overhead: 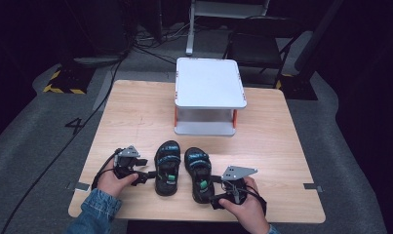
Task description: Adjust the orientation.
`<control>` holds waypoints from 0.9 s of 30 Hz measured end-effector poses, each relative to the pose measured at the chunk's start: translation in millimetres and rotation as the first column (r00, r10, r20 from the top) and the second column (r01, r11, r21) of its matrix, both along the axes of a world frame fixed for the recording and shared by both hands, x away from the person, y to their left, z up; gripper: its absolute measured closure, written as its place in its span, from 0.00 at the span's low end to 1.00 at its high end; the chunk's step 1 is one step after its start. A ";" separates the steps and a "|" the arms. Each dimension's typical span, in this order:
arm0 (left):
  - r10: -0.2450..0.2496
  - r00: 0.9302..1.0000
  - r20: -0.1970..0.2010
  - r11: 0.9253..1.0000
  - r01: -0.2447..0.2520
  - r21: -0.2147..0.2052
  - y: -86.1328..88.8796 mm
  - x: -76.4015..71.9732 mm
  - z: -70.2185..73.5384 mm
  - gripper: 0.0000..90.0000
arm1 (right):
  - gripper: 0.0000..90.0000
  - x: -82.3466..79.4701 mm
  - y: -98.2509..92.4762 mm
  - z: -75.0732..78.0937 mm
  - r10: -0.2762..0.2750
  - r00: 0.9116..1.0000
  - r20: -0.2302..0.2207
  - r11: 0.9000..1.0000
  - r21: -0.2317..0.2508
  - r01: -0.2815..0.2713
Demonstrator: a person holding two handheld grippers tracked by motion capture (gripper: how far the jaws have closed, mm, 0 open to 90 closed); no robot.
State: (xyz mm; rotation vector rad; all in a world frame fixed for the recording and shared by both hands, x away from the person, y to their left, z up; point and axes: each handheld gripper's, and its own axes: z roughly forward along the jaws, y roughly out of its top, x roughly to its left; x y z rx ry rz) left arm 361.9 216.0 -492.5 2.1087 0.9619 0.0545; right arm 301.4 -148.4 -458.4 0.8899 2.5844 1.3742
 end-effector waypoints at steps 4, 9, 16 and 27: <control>-0.001 1.000 0.008 1.000 0.001 0.008 -0.7 0.0 0.9 0.33 | 0.17 0.8 0.0 -8.7 -0.015 0.999 0.029 0.992 -0.125 0.019; -0.003 1.000 0.009 1.000 0.003 0.006 -1.3 -1.3 0.6 0.34 | 0.14 4.1 7.8 -28.5 -0.014 1.000 -0.015 0.985 -0.175 0.011; 0.001 1.000 0.012 1.000 -0.002 0.002 -2.1 -2.4 0.2 0.35 | 0.10 5.5 12.7 -32.6 -0.042 0.999 -0.029 0.984 -0.174 0.036; 0.012 0.999 0.031 1.000 -0.012 0.000 -1.5 -5.5 -1.4 0.36 | 0.06 20.8 34.9 -42.5 -0.139 0.990 0.004 0.986 -0.093 0.138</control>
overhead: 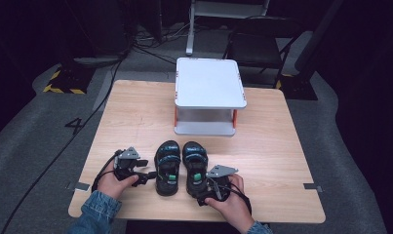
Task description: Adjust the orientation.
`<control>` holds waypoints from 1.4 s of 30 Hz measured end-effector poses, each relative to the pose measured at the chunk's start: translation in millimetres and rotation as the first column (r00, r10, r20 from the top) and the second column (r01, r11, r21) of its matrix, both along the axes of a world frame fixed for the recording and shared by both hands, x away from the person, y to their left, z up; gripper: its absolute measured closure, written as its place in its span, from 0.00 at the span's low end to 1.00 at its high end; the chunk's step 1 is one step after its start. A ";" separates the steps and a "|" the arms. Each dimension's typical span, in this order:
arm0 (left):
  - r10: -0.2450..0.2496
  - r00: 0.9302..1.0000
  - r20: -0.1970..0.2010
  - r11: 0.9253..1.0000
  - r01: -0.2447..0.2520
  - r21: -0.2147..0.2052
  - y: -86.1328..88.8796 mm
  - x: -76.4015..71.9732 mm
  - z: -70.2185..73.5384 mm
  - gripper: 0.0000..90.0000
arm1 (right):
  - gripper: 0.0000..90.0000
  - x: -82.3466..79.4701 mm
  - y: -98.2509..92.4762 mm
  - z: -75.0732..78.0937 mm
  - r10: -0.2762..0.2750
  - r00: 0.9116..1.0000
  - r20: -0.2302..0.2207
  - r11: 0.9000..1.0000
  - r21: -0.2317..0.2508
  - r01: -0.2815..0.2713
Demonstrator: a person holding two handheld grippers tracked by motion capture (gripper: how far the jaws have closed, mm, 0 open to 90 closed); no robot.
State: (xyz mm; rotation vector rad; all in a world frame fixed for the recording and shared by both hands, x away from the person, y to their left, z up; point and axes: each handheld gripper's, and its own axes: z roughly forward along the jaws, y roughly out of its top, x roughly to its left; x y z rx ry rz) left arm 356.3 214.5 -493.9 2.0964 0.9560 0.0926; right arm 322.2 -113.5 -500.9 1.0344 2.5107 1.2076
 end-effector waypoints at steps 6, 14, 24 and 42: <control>-0.015 1.000 -0.004 1.000 0.015 -0.016 0.5 -0.3 -0.4 0.39 | 0.06 6.8 6.8 -2.8 -0.027 1.000 0.012 0.999 0.027 0.026; -0.055 0.998 -0.017 0.997 0.055 -0.047 -3.5 1.1 -1.5 0.45 | 0.09 7.9 9.2 -1.0 -0.022 1.000 -0.011 0.998 0.054 0.023; -0.052 0.997 -0.048 0.996 0.048 -0.075 -6.7 3.2 -4.6 0.42 | 0.16 11.2 -1.9 3.2 0.004 0.999 -0.035 0.998 0.062 -0.002; 0.053 0.998 0.041 0.996 -0.050 -0.070 19.4 -1.7 6.4 0.36 | 0.55 0.3 -23.0 60.1 -0.026 0.998 0.057 0.994 0.105 0.020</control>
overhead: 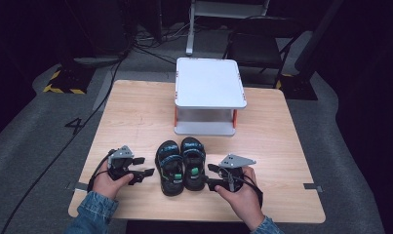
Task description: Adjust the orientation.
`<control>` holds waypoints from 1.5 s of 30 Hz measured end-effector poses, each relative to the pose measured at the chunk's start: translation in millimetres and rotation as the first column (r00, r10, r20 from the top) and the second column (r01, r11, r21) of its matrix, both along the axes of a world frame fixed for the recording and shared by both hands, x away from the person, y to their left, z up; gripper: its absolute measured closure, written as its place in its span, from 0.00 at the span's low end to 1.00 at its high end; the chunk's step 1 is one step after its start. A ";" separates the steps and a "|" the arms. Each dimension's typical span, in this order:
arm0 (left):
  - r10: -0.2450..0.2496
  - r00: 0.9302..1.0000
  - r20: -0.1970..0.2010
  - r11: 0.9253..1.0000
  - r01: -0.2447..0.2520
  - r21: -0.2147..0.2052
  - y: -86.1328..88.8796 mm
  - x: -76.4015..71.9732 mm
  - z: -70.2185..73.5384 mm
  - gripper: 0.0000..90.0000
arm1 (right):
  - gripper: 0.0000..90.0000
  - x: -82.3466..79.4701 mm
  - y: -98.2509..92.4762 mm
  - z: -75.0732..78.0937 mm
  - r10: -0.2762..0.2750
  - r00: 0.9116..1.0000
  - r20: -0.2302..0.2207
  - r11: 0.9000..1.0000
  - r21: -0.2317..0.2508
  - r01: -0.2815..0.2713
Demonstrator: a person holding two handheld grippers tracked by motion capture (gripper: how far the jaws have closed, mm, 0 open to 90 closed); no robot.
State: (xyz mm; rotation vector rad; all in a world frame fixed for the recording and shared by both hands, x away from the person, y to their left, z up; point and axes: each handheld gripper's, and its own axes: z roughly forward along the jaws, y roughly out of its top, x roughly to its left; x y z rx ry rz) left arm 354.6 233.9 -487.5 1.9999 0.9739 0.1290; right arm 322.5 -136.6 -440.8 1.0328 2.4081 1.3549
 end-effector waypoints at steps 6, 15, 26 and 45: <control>0.106 0.994 0.005 0.993 -0.106 0.051 14.3 -2.1 1.1 0.36 | 0.55 4.1 7.5 8.5 -0.008 1.000 0.017 1.000 0.026 0.008; 0.130 0.991 0.000 0.989 -0.130 0.071 21.5 -11.3 -0.9 0.36 | 0.54 10.4 38.4 8.4 0.035 0.999 -0.002 0.999 0.037 -0.035; 0.144 0.990 -0.009 0.986 -0.142 0.092 27.5 -20.4 -4.8 0.37 | 0.53 28.8 67.2 -7.1 -0.009 0.998 -0.058 1.000 -0.009 0.008; 0.143 0.989 -0.024 0.986 -0.140 0.088 25.7 -18.5 -6.3 0.37 | 0.62 38.9 82.6 -26.9 0.036 0.999 -0.026 0.987 -0.153 -0.040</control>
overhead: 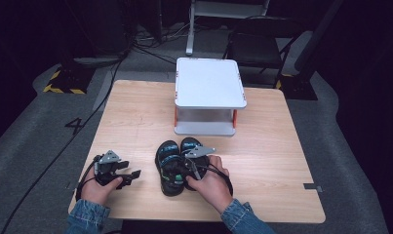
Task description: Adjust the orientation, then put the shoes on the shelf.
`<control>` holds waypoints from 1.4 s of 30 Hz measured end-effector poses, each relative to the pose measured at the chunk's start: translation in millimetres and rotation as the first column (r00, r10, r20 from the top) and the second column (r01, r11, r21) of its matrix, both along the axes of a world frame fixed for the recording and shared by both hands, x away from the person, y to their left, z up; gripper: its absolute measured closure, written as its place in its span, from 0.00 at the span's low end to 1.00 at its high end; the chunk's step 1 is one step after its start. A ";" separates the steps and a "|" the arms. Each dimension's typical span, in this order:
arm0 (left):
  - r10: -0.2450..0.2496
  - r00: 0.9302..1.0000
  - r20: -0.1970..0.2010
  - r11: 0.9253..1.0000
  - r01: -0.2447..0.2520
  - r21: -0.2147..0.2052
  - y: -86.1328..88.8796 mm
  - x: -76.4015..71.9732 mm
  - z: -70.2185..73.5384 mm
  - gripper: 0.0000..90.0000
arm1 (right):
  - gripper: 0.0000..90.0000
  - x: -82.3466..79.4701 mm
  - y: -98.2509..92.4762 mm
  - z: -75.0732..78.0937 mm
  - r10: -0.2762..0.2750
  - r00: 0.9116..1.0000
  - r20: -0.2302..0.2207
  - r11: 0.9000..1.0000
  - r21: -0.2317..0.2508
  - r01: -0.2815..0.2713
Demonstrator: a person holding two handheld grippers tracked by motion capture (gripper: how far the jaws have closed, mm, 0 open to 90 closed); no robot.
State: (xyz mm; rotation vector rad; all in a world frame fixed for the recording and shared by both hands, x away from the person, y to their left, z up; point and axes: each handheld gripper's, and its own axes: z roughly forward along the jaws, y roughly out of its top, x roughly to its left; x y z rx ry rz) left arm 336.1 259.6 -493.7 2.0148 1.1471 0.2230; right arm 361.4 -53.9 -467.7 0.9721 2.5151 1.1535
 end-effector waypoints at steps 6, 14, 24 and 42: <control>0.008 1.000 -0.002 1.000 -0.008 -0.015 -0.2 3.3 0.2 0.37 | 0.66 1.6 0.7 0.7 0.028 1.000 0.009 0.999 -0.026 -0.028; 0.008 1.000 -0.004 1.000 -0.008 -0.022 -0.5 6.4 0.5 0.37 | 0.82 1.0 -2.5 -2.1 -0.017 1.000 0.015 1.000 0.019 0.017; 0.003 1.000 -0.010 0.999 -0.003 -0.038 -1.9 11.3 -0.1 0.37 | 0.88 1.7 -13.6 -3.4 -0.104 0.994 -0.017 0.990 0.095 0.105; 0.000 1.000 -0.008 0.999 0.000 -0.051 -5.2 18.6 -0.4 0.37 | 0.88 53.8 -64.1 39.2 -0.264 0.964 0.046 0.961 0.096 0.258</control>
